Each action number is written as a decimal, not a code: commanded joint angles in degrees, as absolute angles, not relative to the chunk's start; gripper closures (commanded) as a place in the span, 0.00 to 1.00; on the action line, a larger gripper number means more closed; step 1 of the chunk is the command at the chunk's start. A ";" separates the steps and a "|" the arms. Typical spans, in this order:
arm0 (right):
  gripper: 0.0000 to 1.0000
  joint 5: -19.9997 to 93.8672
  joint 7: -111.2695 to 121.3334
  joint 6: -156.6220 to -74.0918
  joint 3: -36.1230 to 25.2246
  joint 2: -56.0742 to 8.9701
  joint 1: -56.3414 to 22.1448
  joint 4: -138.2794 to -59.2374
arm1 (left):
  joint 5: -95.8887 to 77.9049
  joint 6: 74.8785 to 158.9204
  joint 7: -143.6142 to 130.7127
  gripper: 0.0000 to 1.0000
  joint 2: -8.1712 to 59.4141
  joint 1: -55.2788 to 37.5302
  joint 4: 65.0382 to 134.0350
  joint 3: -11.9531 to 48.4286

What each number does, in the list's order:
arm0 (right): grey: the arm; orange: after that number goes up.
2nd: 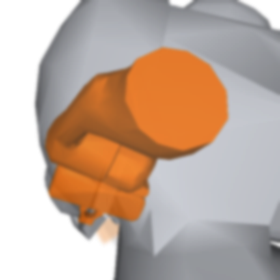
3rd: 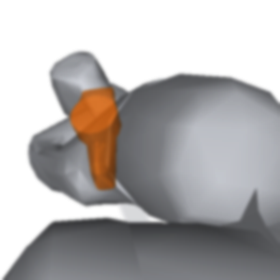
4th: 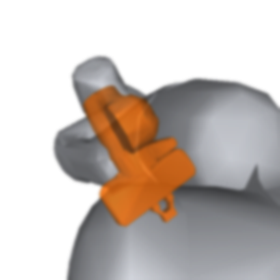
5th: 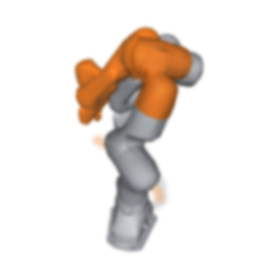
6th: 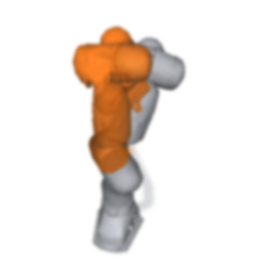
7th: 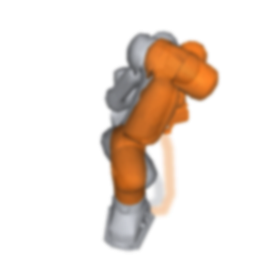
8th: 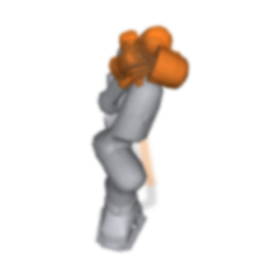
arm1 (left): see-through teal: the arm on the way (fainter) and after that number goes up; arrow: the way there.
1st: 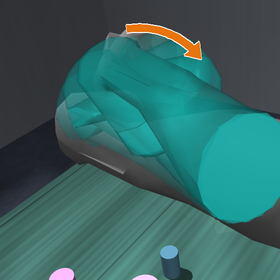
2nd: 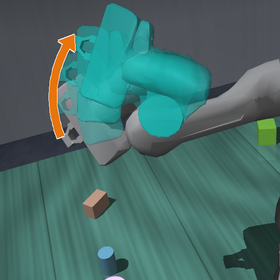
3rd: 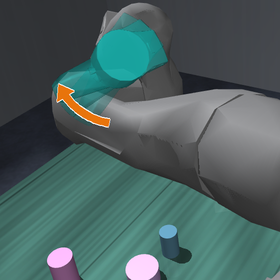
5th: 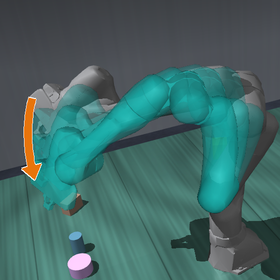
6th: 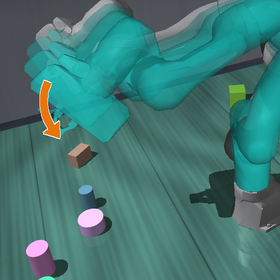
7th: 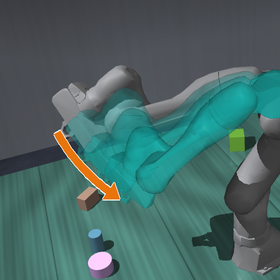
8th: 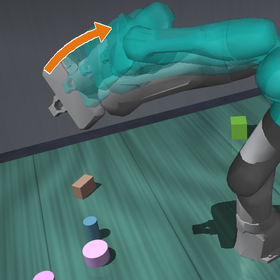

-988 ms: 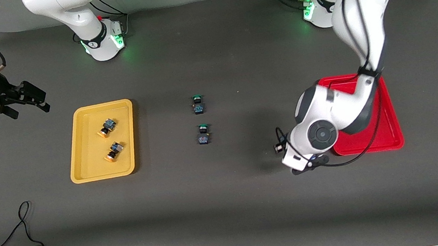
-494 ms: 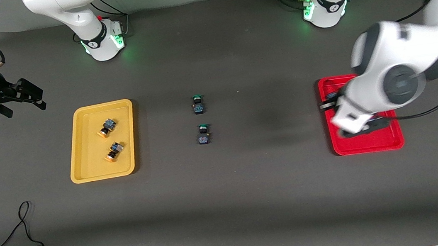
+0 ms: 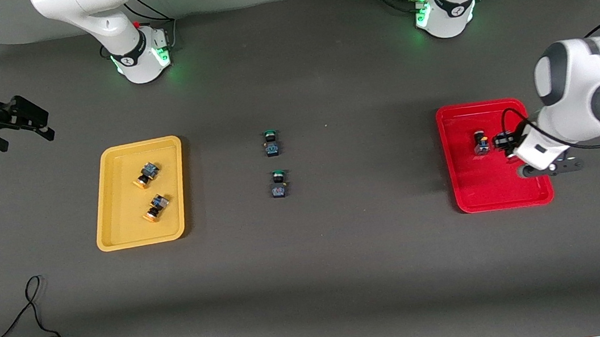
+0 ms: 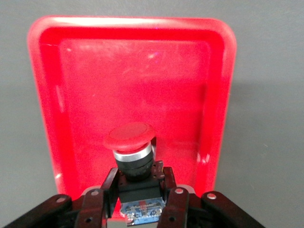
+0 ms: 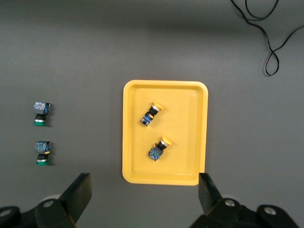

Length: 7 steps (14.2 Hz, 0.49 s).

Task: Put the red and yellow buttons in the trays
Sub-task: 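Carry the red button over the red tray with the left gripper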

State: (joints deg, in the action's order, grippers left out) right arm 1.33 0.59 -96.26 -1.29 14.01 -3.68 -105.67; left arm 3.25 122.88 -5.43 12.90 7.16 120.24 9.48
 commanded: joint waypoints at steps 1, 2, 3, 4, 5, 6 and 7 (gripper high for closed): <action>0.00 2.72 1.76 -93.78 -1.49 12.75 -3.52 -102.83 | 4.30 131.90 -4.57 1.00 12.12 7.91 127.61 10.11; 0.00 2.72 2.19 -93.69 -1.67 11.00 -3.43 -101.27 | 5.96 132.53 -1.87 1.00 13.09 8.26 127.10 10.02; 0.00 2.72 2.20 -93.60 -1.67 9.94 -3.43 -100.38 | 6.76 133.06 1.03 1.00 14.14 10.09 126.39 10.02; 0.00 2.72 2.20 -93.60 -1.50 10.02 -3.60 -100.37 | 7.03 133.85 2.53 1.00 15.54 11.50 125.60 10.11; 0.00 2.72 2.20 -93.60 -1.32 10.11 -3.60 -100.37 | 7.03 135.25 3.85 1.00 16.51 11.69 125.51 10.02; 0.00 2.72 2.20 -93.60 -1.32 10.11 -3.60 -100.20 | 7.03 136.74 4.91 1.00 17.57 12.65 125.51 10.11; 0.00 2.72 2.20 -93.52 -1.32 10.28 -3.60 -99.93 | 7.03 137.54 5.44 1.00 18.54 13.09 125.51 10.11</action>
State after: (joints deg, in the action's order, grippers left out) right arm 1.62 0.71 -95.29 -1.25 10.95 -3.71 -102.39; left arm 6.13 135.87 3.33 16.51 11.63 126.24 9.46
